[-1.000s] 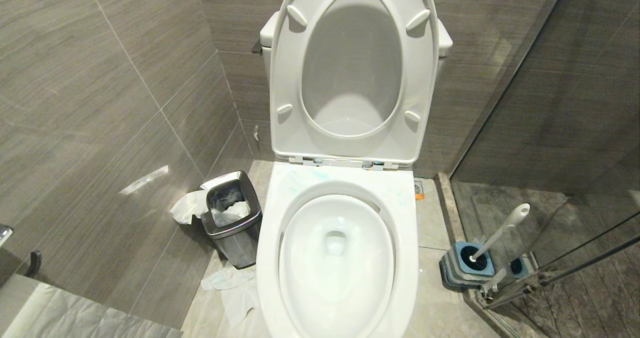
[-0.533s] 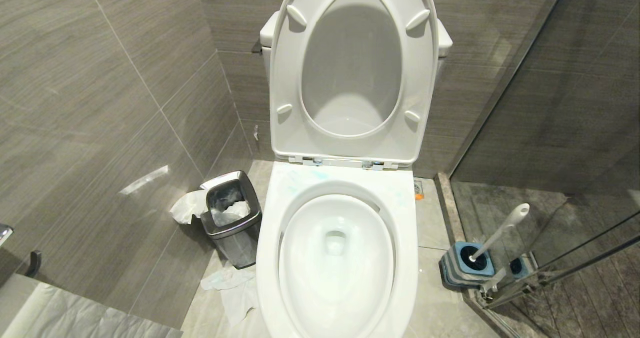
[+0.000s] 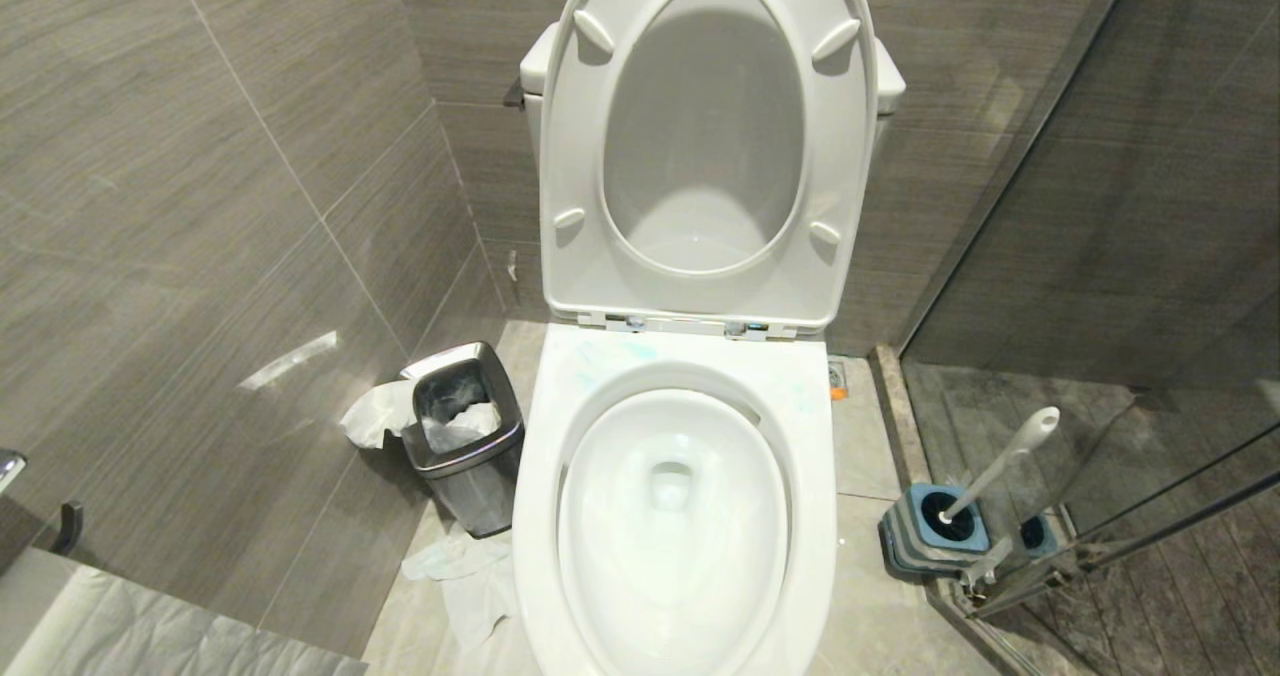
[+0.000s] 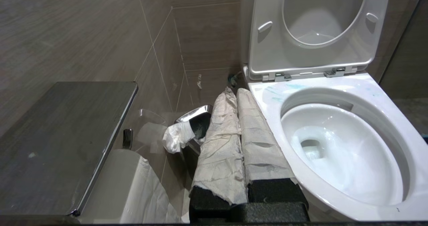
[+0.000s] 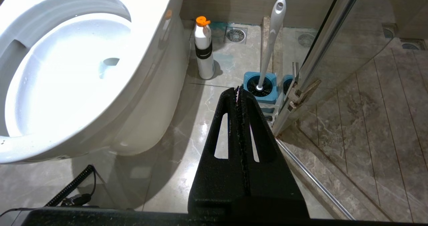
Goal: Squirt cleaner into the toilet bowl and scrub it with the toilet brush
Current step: Pour in the cleaning agent
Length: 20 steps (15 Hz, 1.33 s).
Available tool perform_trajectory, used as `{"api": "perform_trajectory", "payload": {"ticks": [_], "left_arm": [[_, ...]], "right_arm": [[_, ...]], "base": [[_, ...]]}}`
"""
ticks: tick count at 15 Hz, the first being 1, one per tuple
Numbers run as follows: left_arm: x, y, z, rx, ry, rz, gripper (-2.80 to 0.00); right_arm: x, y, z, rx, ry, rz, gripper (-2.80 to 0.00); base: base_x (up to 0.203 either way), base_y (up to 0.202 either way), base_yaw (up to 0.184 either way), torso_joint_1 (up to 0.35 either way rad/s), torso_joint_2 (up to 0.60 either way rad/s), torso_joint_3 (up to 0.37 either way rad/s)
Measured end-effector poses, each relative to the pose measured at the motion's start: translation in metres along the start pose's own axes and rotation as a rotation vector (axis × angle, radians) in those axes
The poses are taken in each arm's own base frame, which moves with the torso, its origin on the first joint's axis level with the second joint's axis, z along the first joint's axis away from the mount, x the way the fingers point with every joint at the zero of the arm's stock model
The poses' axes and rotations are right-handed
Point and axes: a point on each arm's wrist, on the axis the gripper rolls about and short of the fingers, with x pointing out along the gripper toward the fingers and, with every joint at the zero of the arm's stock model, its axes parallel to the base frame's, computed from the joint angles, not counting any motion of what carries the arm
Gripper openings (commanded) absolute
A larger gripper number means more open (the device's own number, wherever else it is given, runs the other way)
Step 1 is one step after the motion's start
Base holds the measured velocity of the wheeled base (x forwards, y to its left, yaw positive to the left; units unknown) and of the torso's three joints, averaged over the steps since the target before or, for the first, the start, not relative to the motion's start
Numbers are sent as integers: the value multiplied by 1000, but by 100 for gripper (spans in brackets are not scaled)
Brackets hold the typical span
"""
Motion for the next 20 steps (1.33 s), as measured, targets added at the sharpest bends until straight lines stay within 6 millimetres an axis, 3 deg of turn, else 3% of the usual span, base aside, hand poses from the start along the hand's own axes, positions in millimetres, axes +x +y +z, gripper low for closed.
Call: {"api": "perform_trajectory", "payload": {"ticks": [9,20], "left_arm": [[8,0,-45,48,44,93,-280],[2,-3,-79,16,347,68,-280]], "right_arm": [[0,0,0,1,0,0,-280],[0,0,0,0,0,0,-280]], "base": [[0,0,0,0,0,0],[0,0,0,0,0,0]]}}
